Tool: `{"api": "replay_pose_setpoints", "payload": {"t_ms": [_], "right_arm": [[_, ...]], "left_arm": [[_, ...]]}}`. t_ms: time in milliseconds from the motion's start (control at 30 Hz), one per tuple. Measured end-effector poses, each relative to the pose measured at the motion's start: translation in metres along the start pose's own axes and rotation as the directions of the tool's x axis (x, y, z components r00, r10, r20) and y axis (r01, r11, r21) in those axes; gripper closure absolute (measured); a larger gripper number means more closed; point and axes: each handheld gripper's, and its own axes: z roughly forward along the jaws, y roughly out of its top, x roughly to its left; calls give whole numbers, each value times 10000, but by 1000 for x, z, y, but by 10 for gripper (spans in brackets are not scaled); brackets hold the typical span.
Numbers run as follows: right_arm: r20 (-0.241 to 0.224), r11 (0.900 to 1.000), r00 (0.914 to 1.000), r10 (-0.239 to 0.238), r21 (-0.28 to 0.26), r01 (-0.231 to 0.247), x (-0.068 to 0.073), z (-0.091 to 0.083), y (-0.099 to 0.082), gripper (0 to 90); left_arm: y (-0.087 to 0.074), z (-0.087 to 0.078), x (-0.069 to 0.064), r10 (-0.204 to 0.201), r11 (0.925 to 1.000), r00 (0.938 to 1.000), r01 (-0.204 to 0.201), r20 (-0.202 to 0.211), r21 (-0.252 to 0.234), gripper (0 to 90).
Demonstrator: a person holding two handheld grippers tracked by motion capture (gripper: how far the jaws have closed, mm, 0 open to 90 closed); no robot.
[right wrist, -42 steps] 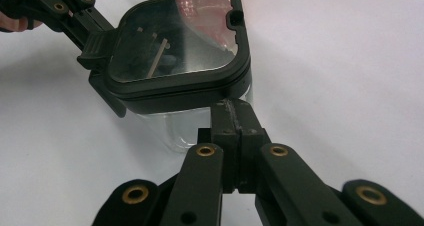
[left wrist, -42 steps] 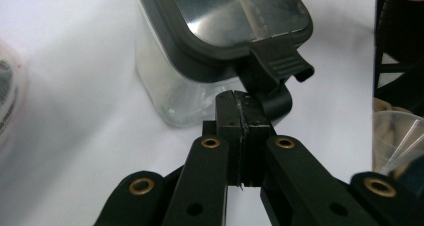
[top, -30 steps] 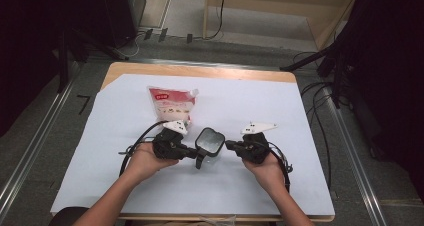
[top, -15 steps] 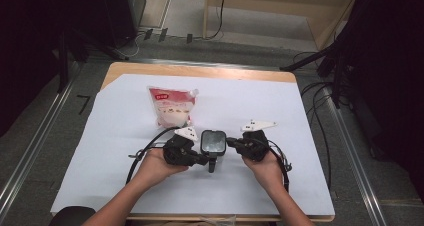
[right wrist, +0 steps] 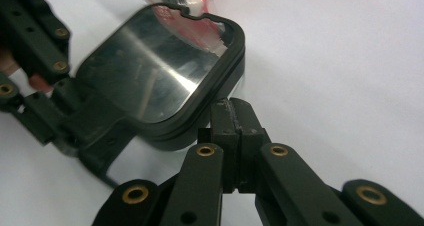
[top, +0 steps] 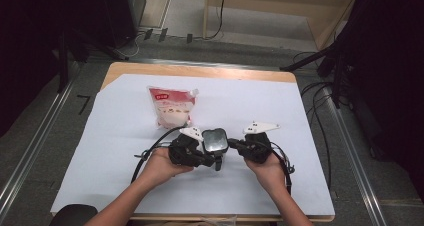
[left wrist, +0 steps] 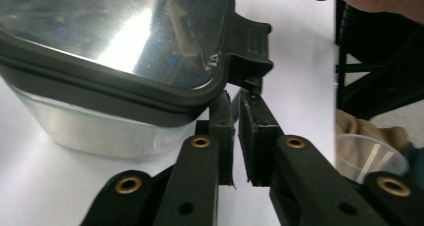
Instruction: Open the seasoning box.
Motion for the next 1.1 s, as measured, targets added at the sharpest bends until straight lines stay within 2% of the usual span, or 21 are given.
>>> {"api": "replay_pose_setpoints", "payload": {"t_ms": [233,433,467,633,700,733,867,1100], "right_arm": [[-113,9989,9997,194,-418,-198,9,-25,-3,900],[-355,9989,9987,366,-290,-376,17,-31,-10,900],[-498,9995,9985,203,-231,-215,25,-32,-13,900],[-746,9999,9972,-51,-110,43,39,-31,-15,900],[-938,9997,9953,-228,-6,228,45,-30,-16,900],[-1135,9989,9924,-469,37,476,52,-27,-16,900],[-1327,9973,9887,-702,96,721,62,-21,-15,900],[-1603,9968,9848,-666,323,727,69,-5,-17,900]], "left_arm": [[-1,-16,-1,204,9998,9998,-204,7,28,802],[-4,-36,4,242,9997,9991,-245,-360,-79,784],[-4,-39,6,152,9997,9987,-161,-480,-183,776],[-6,-47,13,-93,9995,9975,71,-700,-313,741],[-6,-47,15,-96,9995,9969,71,-776,-317,724],[-6,-47,17,-90,9995,9966,65,-816,-314,699],[-6,-48,18,-3,9993,9964,-28,-843,-367,644],[-7,-51,21,42,9983,9951,-99,-985,-572,581]]}}
